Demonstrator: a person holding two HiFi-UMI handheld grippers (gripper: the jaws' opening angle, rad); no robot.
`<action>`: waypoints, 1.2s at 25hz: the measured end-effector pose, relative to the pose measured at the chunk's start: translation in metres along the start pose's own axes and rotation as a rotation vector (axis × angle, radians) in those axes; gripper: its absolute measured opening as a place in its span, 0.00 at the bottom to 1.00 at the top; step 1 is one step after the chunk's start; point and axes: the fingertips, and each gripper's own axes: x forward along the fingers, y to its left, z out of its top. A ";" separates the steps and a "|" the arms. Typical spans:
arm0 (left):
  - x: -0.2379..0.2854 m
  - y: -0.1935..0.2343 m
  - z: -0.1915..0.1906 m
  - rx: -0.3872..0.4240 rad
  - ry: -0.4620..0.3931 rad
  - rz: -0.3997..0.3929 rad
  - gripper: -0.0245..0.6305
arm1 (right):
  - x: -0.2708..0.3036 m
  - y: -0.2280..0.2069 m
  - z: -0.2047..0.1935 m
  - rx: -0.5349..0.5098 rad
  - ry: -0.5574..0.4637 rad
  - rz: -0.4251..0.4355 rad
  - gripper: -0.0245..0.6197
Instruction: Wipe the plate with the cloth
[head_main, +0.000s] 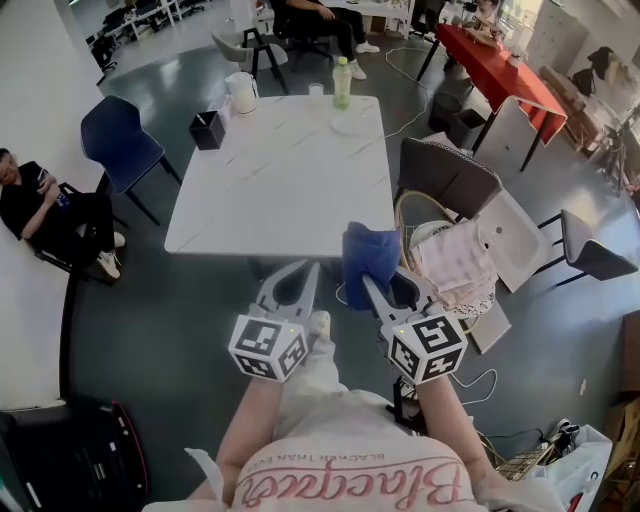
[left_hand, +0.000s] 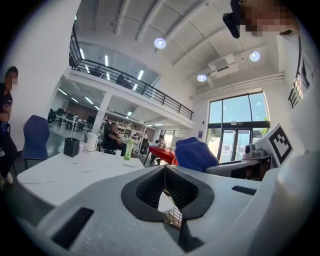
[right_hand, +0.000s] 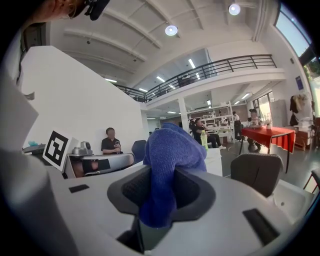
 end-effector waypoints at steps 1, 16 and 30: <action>0.011 0.005 0.002 0.001 0.000 -0.008 0.05 | 0.008 -0.007 0.005 -0.003 -0.004 -0.005 0.20; 0.171 0.096 0.046 -0.030 0.015 -0.096 0.05 | 0.130 -0.106 0.055 0.023 0.008 -0.112 0.20; 0.274 0.162 0.064 -0.033 0.051 -0.163 0.05 | 0.229 -0.167 0.086 0.041 0.014 -0.159 0.20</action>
